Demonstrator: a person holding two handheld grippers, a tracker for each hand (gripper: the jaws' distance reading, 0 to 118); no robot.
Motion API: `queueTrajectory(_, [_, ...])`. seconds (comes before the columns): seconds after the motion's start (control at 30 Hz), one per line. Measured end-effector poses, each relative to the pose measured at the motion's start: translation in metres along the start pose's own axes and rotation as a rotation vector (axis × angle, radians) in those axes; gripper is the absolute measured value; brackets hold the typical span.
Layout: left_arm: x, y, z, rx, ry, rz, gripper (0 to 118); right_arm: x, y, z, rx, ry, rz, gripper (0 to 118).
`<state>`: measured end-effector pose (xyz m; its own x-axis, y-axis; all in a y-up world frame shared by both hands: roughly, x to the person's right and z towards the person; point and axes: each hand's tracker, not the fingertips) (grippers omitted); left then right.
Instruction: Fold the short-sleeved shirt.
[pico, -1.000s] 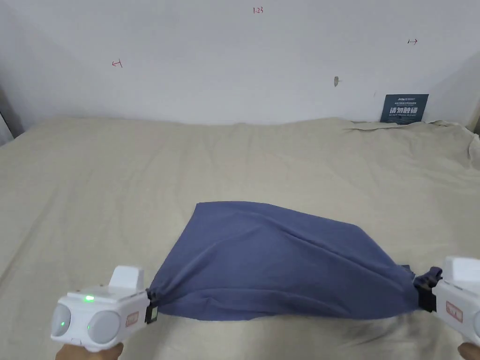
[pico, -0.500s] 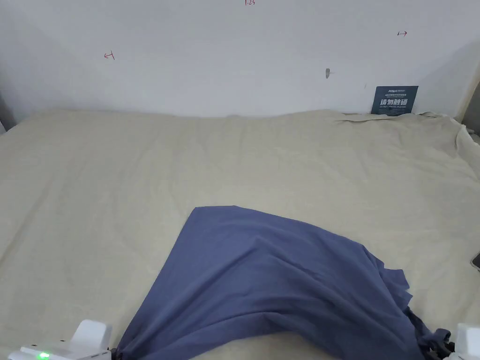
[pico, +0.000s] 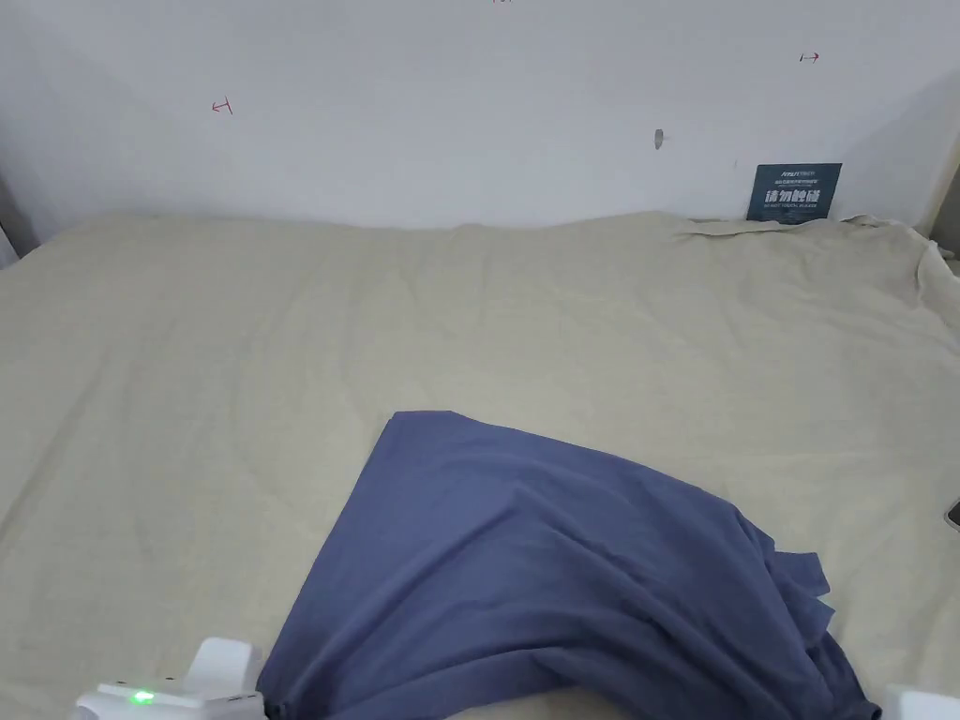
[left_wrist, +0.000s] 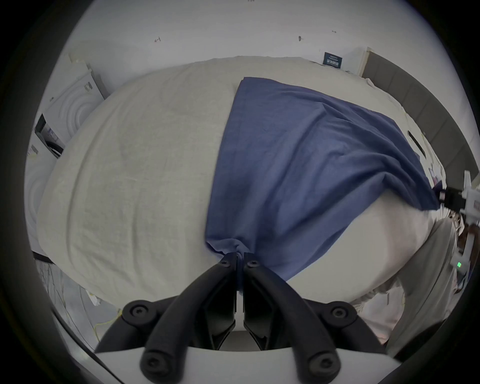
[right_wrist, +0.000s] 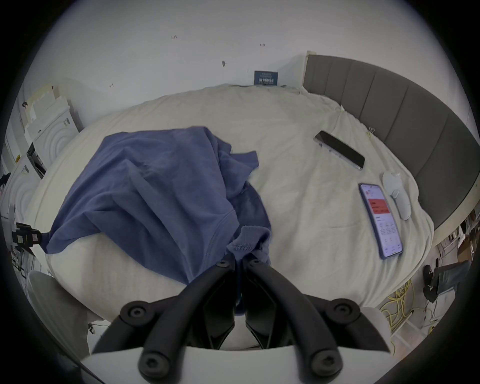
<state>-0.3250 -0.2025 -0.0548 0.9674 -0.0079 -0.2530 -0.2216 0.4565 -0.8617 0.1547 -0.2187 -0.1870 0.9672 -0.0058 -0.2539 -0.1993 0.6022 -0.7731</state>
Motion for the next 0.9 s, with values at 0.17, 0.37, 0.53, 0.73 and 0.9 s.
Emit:
queueTrajectory(0.17, [0.016,0.005,-0.030,-0.058,-0.025,0.026,2,-0.012,-0.006,-0.021,-0.109,-0.009,0.006,2])
queueTrajectory(0.37, [0.024,0.005,-0.032,-0.070,-0.009,0.013,20,-0.013,-0.001,-0.018,-0.128,-0.007,-0.021,7])
queueTrajectory(0.53, [0.022,0.017,-0.016,-0.066,-0.068,0.081,81,-0.010,0.013,0.005,-0.072,0.010,-0.050,53])
queueTrajectory(0.73, [0.036,0.046,0.029,0.146,-0.059,0.049,118,-0.003,0.051,0.059,0.165,0.068,-0.128,97])
queueTrajectory(0.9, [0.048,0.079,0.074,0.360,-0.085,0.034,118,-0.002,0.085,0.101,0.380,0.086,-0.143,97])
